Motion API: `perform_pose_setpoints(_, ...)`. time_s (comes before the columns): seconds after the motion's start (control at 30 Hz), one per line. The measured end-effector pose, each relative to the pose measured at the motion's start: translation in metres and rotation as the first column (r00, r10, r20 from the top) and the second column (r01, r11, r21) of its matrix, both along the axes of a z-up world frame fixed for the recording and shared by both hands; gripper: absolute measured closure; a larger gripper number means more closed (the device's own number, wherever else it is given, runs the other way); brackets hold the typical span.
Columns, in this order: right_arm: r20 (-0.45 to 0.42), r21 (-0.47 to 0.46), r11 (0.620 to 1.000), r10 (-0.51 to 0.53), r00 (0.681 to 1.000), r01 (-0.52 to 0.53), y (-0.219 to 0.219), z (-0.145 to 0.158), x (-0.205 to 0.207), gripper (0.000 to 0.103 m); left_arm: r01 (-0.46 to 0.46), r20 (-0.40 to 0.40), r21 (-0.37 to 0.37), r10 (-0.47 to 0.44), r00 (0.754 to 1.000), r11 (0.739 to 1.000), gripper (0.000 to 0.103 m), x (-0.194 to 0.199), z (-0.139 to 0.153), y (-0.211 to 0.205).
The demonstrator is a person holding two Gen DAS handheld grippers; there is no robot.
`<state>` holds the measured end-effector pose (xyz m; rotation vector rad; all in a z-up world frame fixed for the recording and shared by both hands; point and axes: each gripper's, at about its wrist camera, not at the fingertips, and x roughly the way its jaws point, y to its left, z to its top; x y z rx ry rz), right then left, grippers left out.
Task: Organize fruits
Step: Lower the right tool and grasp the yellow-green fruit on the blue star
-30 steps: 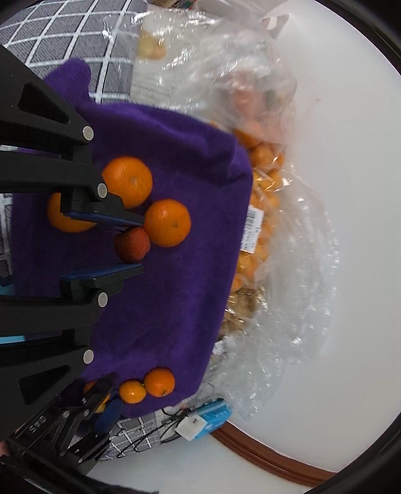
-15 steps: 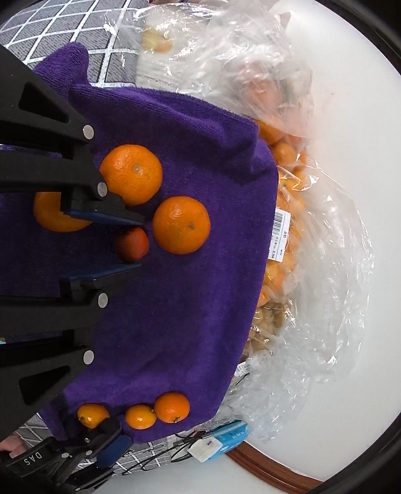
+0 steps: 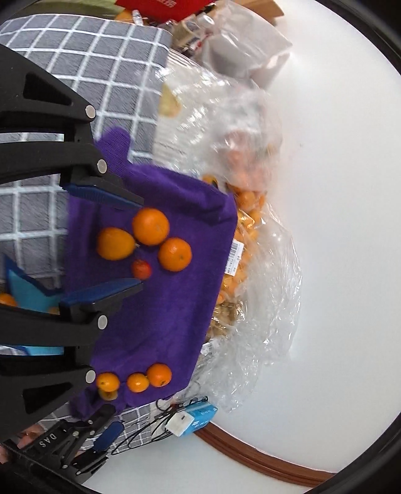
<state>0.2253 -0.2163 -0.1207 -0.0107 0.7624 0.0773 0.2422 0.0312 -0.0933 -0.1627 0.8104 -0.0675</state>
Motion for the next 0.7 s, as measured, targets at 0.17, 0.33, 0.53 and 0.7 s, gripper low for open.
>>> perform_pose_setpoints(0.17,-0.007,0.022,0.999,0.024,1.000,-0.024,0.011,0.002,-0.022,0.055,-0.012,0.024,-0.002,0.012,1.000,1.000,0.059,-0.034,-0.005,0.017)
perform_pose_setpoints(0.33,-0.056,0.093,0.992,0.086,0.995,-0.080,0.027,-0.009,-0.036,0.055,-0.013,-0.007,-0.012,0.013,1.000,1.000,0.059,-0.057,-0.025,0.036)
perform_pose_setpoints(0.53,-0.094,0.101,0.985,0.150,0.984,-0.140,0.061,-0.024,-0.043,0.063,-0.027,-0.056,0.009,0.027,0.998,1.000,0.059,-0.071,-0.052,0.061)
perform_pose_setpoints(0.7,-0.120,0.104,0.980,0.184,0.976,-0.172,0.086,-0.034,-0.035,0.063,-0.044,-0.076,0.011,0.045,0.996,0.999,0.059,-0.074,-0.068,0.081)
